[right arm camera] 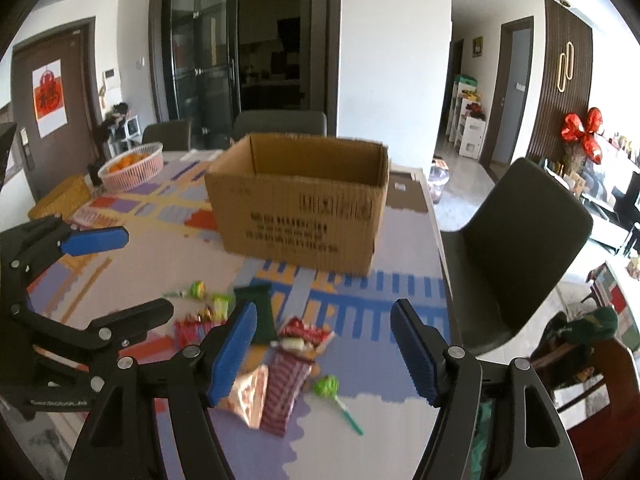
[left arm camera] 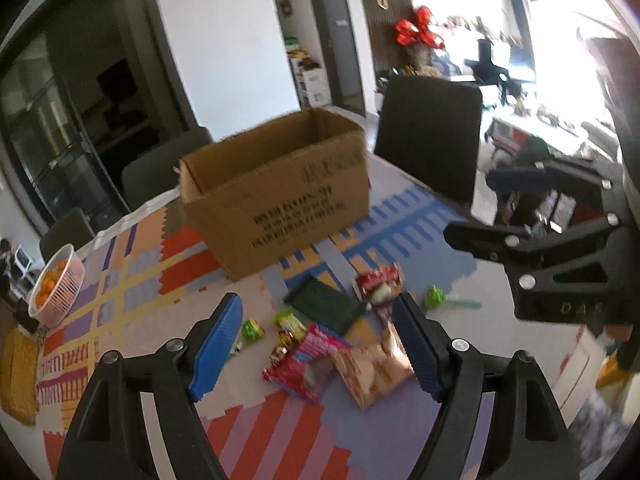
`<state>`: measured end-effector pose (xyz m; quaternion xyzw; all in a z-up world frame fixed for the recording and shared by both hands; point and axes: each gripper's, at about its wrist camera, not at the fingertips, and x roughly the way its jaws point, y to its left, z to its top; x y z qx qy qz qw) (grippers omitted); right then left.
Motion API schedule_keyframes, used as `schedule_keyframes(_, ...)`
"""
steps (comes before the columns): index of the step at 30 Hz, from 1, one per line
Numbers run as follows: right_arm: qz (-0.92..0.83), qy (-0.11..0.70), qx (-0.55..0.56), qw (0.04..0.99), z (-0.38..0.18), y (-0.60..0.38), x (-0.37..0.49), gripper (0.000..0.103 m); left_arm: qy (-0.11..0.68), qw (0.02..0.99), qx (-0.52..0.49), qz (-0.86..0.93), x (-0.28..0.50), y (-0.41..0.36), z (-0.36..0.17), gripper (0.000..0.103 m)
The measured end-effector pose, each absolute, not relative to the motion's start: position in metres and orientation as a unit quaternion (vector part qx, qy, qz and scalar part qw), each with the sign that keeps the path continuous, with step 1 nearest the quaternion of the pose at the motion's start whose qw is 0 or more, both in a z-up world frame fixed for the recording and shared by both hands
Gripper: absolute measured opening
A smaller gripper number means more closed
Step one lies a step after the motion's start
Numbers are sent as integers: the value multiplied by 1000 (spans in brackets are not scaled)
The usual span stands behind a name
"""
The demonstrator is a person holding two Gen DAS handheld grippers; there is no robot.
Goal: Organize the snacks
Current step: 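Move both grippers back to the snack pile, then grasp the FORTUNE BISCUITS bag with left gripper while right grasps the green lollipop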
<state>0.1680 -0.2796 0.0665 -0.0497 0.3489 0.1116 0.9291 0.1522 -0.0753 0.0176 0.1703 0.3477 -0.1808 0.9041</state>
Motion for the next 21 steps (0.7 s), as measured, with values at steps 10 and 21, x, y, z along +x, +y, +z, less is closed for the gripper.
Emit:
schedule_keyframes(10, 116, 407, -75, 903, 23, -272, 161, 70, 397, 857, 209, -253, 148, -85, -25, 77)
schedule_keyframes(21, 99, 471, -68, 874, -24, -277, 179, 70, 454, 809, 248, -277, 168, -96, -75, 77)
